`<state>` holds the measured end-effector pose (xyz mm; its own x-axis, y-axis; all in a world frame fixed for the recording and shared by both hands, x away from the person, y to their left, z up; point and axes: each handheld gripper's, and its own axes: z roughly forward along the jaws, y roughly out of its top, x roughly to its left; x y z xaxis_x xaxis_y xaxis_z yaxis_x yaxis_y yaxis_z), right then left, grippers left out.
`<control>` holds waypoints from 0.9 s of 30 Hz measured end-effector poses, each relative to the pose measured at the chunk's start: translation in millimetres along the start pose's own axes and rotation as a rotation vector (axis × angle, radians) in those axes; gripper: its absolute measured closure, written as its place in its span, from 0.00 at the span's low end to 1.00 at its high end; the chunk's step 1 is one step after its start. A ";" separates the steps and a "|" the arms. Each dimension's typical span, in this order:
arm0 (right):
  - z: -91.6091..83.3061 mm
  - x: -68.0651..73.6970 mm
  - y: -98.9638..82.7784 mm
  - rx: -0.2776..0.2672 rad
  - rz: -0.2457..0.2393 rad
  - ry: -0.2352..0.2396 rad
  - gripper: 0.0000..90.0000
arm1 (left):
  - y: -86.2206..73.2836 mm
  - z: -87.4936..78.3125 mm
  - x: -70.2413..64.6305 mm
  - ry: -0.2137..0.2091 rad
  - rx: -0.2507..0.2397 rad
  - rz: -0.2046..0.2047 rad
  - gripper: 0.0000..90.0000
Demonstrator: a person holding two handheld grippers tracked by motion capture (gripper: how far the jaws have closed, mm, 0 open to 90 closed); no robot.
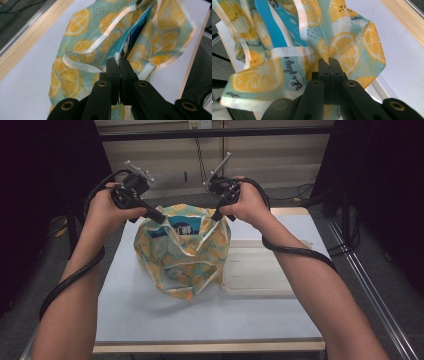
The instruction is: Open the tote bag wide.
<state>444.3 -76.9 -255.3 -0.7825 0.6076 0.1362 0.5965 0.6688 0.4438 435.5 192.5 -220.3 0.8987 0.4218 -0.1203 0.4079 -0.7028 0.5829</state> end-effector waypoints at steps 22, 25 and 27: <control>-1.9 -1.7 1.6 0.001 0.003 0.004 1.00 | -1.7 19.3 33.3 0.090 -0.017 -0.064 1.00; -0.1 -3.3 0.0 0.003 0.005 0.004 1.00 | -9.0 23.9 35.2 0.087 -0.049 -0.133 1.00; 0.9 -5.0 -1.4 0.002 0.002 0.005 1.00 | -13.2 21.9 39.6 0.089 -0.014 -0.112 1.00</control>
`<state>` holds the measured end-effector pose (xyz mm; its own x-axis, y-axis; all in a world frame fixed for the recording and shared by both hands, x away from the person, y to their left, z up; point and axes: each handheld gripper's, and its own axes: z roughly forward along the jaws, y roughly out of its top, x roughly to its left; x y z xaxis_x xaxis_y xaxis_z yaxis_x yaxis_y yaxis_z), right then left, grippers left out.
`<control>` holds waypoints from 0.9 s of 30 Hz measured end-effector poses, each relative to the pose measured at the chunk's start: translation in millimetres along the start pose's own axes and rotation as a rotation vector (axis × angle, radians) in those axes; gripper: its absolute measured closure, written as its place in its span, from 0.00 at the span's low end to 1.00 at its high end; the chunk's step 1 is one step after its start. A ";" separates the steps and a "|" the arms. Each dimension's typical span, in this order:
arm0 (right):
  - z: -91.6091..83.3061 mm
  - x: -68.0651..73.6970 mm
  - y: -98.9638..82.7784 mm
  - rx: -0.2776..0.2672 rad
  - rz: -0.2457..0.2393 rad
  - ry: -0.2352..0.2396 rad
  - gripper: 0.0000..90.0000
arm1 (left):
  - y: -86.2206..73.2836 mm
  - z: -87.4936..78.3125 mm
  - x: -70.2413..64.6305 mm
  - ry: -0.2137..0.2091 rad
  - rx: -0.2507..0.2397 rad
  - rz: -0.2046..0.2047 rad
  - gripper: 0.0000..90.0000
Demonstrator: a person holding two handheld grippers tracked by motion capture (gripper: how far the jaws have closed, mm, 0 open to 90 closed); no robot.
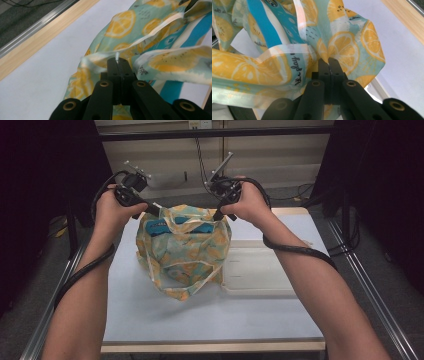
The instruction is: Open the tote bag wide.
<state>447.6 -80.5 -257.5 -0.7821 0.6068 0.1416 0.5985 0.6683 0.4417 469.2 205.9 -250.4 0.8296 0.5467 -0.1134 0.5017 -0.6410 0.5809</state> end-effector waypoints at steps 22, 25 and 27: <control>3.7 -9.3 -10.7 0.005 0.033 0.007 1.00 | -30.4 7.1 15.0 0.008 0.032 -0.088 1.00; 3.8 -10.2 -11.3 -0.001 0.032 0.011 1.00 | -31.3 6.2 14.2 0.003 0.018 -0.097 1.00; 2.2 -10.3 -10.9 0.001 0.034 0.011 0.99 | -30.6 5.4 13.8 0.005 0.021 -0.089 1.00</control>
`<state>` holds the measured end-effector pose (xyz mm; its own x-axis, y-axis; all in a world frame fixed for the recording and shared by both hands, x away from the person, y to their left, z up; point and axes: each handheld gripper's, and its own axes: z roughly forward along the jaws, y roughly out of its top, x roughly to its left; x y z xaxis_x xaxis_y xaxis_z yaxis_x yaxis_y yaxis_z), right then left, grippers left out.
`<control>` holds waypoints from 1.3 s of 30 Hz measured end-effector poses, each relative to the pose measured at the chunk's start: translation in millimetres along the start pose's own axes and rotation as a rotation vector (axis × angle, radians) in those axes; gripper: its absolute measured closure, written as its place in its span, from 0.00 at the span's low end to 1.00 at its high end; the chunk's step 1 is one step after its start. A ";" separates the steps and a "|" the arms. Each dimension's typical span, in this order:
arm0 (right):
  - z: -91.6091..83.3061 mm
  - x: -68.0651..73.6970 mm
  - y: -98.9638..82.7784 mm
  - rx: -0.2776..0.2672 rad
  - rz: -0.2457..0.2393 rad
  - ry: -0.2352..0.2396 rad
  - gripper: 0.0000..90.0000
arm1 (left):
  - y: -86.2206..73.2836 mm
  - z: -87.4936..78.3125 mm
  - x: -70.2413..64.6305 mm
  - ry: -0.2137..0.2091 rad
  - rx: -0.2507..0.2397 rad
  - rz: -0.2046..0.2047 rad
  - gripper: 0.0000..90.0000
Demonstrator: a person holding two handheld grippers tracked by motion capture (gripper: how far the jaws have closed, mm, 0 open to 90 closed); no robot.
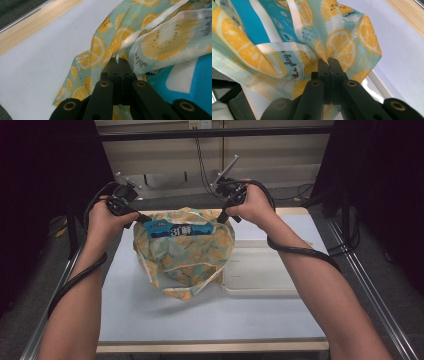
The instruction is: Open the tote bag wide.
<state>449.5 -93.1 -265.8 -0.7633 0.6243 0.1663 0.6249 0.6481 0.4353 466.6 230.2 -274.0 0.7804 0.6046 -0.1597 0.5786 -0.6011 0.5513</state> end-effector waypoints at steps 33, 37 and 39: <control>-29.1 -1.3 3.5 -0.042 0.016 -0.003 0.70 | -3.9 0.1 6.3 0.013 0.005 -0.033 1.00; -30.9 1.4 5.9 -0.041 0.014 0.000 0.66 | -3.1 -0.6 6.0 0.017 0.001 -0.038 1.00; -32.5 1.4 7.0 -0.035 -0.006 0.004 0.65 | -2.7 -1.0 6.4 0.018 0.006 -0.034 1.00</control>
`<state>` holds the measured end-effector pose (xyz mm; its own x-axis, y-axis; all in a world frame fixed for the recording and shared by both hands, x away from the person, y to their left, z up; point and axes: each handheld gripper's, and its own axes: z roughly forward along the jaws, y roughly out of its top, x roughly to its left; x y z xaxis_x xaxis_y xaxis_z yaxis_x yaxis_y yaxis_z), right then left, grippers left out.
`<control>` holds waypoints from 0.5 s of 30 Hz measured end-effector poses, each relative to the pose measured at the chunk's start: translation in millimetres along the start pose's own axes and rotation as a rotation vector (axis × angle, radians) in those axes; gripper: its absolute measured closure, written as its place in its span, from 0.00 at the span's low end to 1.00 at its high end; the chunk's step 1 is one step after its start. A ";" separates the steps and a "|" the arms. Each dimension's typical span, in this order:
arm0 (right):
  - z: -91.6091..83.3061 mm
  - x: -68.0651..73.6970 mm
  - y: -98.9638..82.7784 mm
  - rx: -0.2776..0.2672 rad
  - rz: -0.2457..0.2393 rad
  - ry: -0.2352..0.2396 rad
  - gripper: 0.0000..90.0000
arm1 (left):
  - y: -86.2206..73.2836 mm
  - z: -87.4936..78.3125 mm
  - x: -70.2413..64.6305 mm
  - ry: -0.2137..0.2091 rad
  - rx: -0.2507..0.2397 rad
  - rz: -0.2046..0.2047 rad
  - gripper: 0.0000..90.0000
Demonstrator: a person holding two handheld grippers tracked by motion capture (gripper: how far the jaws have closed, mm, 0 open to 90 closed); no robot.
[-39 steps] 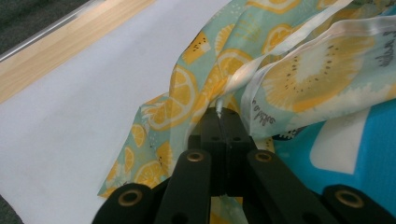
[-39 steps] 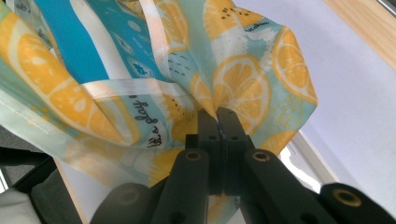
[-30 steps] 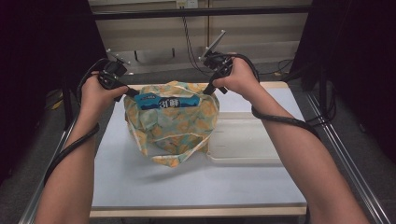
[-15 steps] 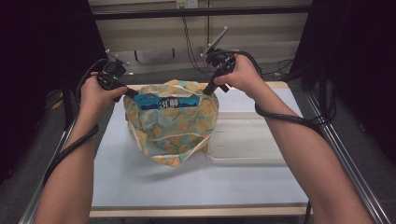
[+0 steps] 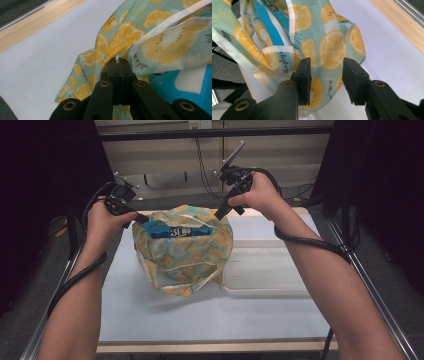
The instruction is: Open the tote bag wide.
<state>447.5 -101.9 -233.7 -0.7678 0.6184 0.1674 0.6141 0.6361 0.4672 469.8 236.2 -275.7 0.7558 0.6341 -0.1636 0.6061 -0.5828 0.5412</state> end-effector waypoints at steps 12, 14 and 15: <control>-11.1 8.8 7.0 -0.007 -0.031 0.010 0.61 | 1.2 1.7 -1.2 -0.002 0.002 -0.002 1.00; -13.2 10.4 7.1 -0.008 -0.030 0.011 0.60 | 1.7 1.8 -1.7 -0.002 0.003 -0.004 1.00; -13.9 10.7 7.0 -0.011 -0.035 0.012 0.59 | 1.9 1.9 -1.7 -0.002 0.001 -0.004 1.00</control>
<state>441.1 -97.3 -216.7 -0.7911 0.5900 0.1616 0.5848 0.6520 0.4826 470.1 233.0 -276.0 0.7538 0.6354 -0.1679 0.6096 -0.5805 0.5398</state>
